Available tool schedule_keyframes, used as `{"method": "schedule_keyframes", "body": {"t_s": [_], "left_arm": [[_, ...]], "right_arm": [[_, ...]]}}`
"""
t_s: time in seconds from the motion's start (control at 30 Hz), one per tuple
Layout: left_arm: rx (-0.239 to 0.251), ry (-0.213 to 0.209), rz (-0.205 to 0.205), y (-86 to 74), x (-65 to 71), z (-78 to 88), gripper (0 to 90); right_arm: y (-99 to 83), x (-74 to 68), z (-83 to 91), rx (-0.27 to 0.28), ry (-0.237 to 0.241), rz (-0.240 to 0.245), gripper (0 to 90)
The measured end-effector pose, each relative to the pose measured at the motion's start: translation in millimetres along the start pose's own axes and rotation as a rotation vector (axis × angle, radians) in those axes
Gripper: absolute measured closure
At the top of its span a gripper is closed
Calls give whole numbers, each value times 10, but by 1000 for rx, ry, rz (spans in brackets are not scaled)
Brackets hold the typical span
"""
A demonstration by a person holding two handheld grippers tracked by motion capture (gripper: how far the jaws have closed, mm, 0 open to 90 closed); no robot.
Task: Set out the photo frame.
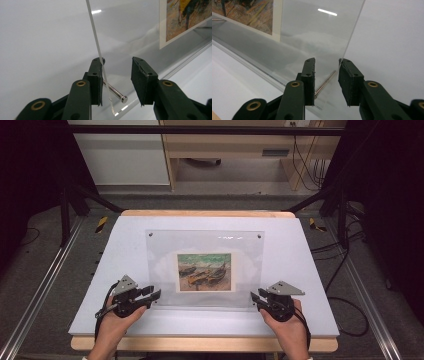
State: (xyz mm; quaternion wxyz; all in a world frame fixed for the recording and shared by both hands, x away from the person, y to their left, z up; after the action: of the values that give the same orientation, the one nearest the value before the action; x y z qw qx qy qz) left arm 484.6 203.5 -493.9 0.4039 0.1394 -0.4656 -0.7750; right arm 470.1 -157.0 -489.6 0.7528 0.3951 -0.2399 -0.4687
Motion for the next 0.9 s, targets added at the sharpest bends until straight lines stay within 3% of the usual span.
{"method": "schedule_keyframes", "body": {"t_s": [0.9], "left_arm": [[-28,0,-17,-45,30,28,621]], "right_arm": [[-49,-25,36,-11,4,5,681]]}}
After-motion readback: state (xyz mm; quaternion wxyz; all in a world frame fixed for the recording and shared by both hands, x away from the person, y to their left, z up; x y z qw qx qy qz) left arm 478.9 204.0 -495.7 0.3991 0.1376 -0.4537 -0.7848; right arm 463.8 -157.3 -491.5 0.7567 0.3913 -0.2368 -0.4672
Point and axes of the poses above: each handheld gripper's, and its own axes: z roughly backward along the jaws, y roughly out of its top, x roughly to its right, the point moved 8 cm from there along -z, roughly forward along the jaws, and after that the axes turned 3 degrees about -y, right-handed, at the moved point
